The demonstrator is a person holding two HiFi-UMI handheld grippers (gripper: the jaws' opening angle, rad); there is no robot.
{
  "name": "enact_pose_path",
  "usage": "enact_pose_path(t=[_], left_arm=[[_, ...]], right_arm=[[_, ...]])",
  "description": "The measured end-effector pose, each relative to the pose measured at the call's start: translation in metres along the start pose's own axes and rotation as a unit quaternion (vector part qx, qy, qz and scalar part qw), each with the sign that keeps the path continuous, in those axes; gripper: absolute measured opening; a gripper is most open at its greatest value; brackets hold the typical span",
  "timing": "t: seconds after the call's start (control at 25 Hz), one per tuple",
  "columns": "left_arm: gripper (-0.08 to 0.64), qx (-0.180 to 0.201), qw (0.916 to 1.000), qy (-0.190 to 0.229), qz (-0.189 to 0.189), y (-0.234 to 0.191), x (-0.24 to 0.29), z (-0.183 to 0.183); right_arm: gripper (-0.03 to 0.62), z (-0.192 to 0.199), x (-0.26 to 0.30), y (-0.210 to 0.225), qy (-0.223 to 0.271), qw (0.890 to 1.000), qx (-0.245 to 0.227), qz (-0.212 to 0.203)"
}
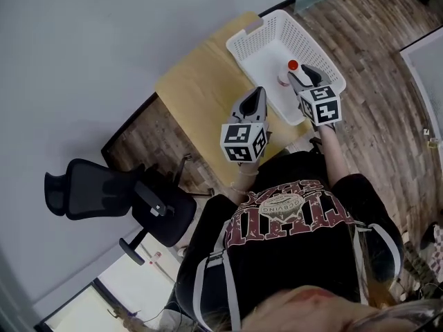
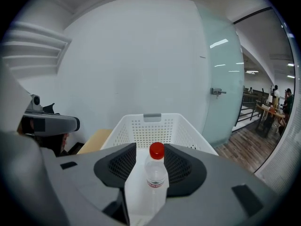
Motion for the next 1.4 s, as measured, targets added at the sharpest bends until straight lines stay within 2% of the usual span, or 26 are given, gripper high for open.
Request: enact_pose_path(t=[0.56, 0.84, 1.24, 1.4], left_arm=[[0.048, -0.013, 0.9993, 0.011, -0.035, -0.016, 0.002, -0.004], [0.048, -0.016, 0.9983, 0.013, -0.053, -0.019, 0.008, -0.004], [0.048, -0.023, 0.9968, 0.017, -0.075, -0.026, 0.007, -0.005], [0.048, -0.024, 0.9963, 0.02, -0.08, -0.028, 0.004, -0.005]], right_arm=[[0.199, 0.005, 0.04, 0.008, -0.042, 0.998, -0.037, -0.009], [0.199, 0.009, 0.056, 0.014, -0.056, 0.997, -0.051, -0.027], [0.198, 0.009, 0.066, 0.01, -0.059, 0.995, -0.065, -0.043], [0.173, 0.008, 0.067, 0.009, -0.056, 0.996, -0.062, -0.041]])
Point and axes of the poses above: the fingertips, and each gripper's own axes: x forward along the fingers, y to its right, z out of its underside, the point moved 7 cm from there along -x, backward along the fingers, and after that the axes turned 9 degrees about z, right-handed, at the moved point
